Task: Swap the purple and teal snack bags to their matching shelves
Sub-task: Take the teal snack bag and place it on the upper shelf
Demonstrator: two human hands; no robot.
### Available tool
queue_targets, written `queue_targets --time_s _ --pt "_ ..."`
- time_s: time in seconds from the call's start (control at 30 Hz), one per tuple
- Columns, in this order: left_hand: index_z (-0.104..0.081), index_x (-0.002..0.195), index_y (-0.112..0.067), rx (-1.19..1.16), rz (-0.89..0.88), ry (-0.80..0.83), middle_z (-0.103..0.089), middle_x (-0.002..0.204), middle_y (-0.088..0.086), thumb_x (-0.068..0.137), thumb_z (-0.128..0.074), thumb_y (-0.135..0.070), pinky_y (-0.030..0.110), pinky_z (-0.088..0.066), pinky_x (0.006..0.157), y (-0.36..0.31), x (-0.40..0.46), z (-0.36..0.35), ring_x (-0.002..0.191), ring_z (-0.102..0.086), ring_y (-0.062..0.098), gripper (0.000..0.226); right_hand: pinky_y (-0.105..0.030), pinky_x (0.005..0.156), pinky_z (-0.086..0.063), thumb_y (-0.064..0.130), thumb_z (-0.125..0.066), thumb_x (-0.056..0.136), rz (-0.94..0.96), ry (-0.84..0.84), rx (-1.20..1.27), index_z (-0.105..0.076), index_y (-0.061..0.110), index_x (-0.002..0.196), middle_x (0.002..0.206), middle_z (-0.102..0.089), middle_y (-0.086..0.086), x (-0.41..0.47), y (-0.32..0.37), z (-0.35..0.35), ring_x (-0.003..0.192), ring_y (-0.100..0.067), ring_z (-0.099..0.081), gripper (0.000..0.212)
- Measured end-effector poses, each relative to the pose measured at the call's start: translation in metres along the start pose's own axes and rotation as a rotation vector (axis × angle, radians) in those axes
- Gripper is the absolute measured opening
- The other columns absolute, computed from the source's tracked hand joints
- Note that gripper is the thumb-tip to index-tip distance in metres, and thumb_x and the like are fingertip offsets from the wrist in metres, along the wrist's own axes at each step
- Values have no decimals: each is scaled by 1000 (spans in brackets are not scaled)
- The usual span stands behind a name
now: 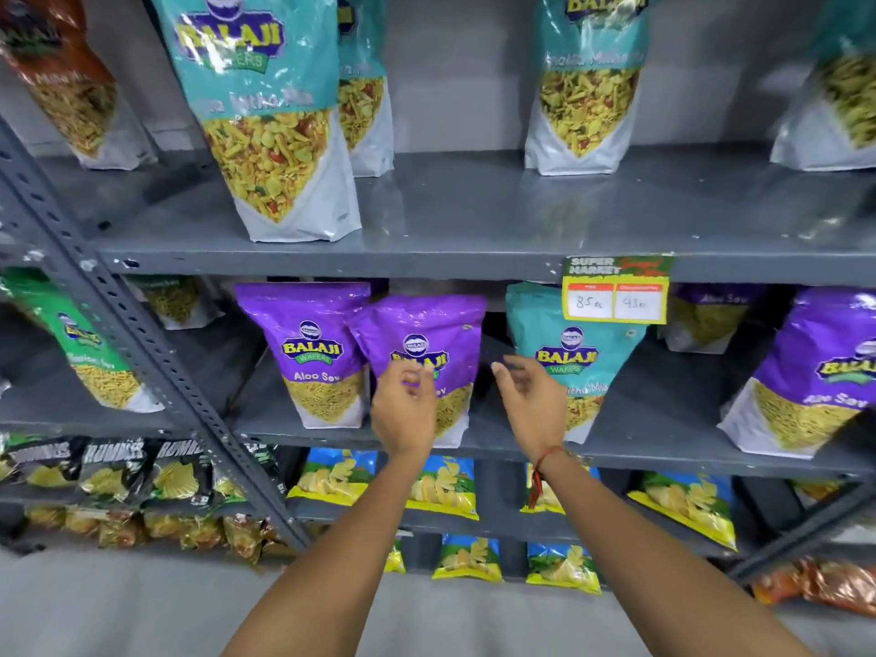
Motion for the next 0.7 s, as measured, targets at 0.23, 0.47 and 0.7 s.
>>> queue_targets --time_s 0.23,0.47,0.7 --pt "-63 119 -26 194 -334 385 -75 96 -2 91 -53 -45 35 -54 69 -31 -45 -87 88 -69 20 36 -39 69 -47 44 -64 88 -185 -377 76 -49 18 95 78 -57 -3 6 -49 88 67 -17 -54 31" --pt "-55 129 -4 84 -127 253 -62 126 22 98 -49 -27 41 -43 92 -33 -38 -136 117 -57 38 39 -31 98 -41 22 -55 98 -433 87 357 -56 14 127 119 -58 7 72 -78 107 107 -8 -57 30" --pt "-66 93 -4 26 -73 136 -73 91 18 91 -54 -48 35 -42 62 -28 -30 -145 85 -66 38 46 -17 73 -56 11 -65 91 -242 136 376 -70 -1 112 104 -74 -10 89 -87 102 84 -2 -72 25"
Point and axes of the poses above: each hand's wrist, its own x-axis towards the middle knuckle, its own z-axis out of the back of the hand, y = z × x, the point moved 1 cm from there along x, towards the middle knuckle
